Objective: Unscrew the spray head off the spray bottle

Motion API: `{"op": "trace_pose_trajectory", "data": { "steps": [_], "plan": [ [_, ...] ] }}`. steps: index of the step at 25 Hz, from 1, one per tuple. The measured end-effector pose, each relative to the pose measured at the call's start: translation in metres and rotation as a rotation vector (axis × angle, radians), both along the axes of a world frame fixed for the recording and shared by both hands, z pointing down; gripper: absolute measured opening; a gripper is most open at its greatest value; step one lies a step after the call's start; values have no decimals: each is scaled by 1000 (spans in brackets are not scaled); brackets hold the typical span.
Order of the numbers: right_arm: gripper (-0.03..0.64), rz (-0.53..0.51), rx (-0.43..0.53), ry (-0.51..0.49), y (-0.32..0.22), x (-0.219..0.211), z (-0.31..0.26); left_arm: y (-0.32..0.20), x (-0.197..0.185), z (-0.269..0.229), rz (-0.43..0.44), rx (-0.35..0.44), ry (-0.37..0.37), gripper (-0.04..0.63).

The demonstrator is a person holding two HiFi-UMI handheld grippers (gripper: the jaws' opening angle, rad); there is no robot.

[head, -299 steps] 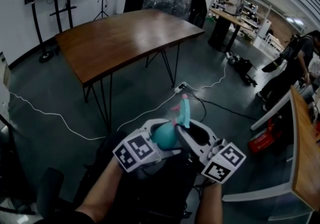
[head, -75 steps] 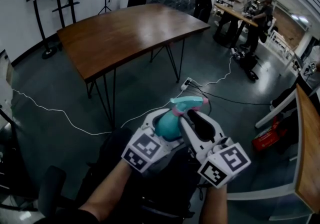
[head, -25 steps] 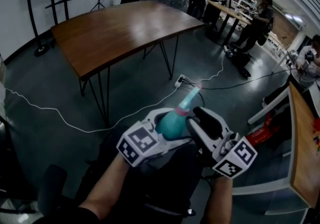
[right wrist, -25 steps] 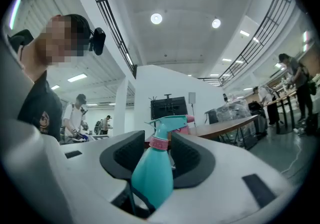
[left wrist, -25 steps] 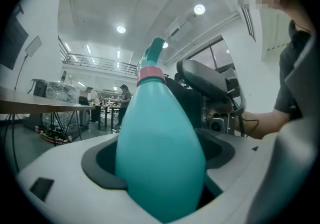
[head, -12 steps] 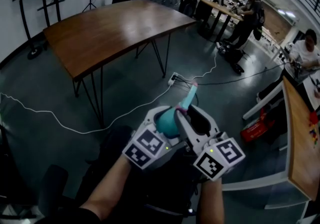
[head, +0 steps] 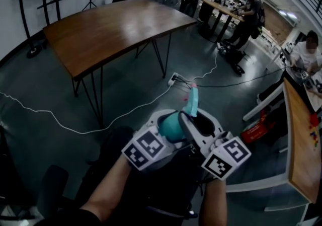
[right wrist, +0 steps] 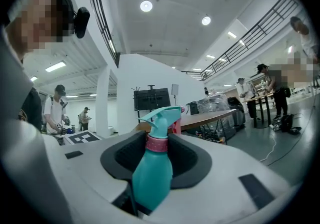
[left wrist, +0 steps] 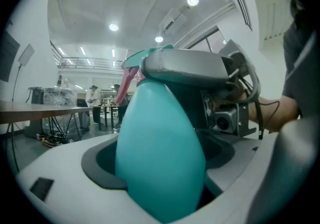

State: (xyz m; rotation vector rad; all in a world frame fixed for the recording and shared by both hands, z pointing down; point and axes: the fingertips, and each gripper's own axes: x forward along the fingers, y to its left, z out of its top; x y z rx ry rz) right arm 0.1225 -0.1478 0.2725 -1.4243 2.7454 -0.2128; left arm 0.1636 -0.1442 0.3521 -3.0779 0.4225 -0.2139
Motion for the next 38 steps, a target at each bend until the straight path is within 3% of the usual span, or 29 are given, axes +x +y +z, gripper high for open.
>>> {"op": "trace_pose_trajectory", "data": {
  "steps": [13, 22, 38],
  "plan": [
    [143, -285, 2, -117, 16, -12, -6, 27, -11, -9, 210, -52, 74, 428],
    [143, -518, 47, -98, 38, -24, -18, 53, -21, -24, 379, -43, 112, 428],
    [143, -617, 99, -131, 44, -28, -22, 59, -31, -22, 415, -42, 130, 428]
  ]
}}
